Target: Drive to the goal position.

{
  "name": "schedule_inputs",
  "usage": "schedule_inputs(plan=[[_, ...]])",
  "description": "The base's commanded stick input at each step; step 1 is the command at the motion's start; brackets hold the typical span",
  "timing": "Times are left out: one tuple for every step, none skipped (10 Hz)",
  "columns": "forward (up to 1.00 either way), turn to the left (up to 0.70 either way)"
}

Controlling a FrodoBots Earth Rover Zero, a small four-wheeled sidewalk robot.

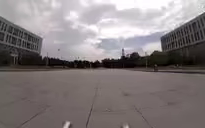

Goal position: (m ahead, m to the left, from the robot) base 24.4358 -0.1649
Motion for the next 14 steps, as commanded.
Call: schedule_inputs(plan=[[0.7,0.0],[0.7,0.0],[0.7,0.0],[0.7,0.0],[0.7,0.0],[0.7,0.0],[0.7,0.0],[0.7,0.0],[0.7,0.0],[0.7,0.0],[0.7,0.0],[0.7,0.0],[0.7,0.0],[0.7,0.0]])
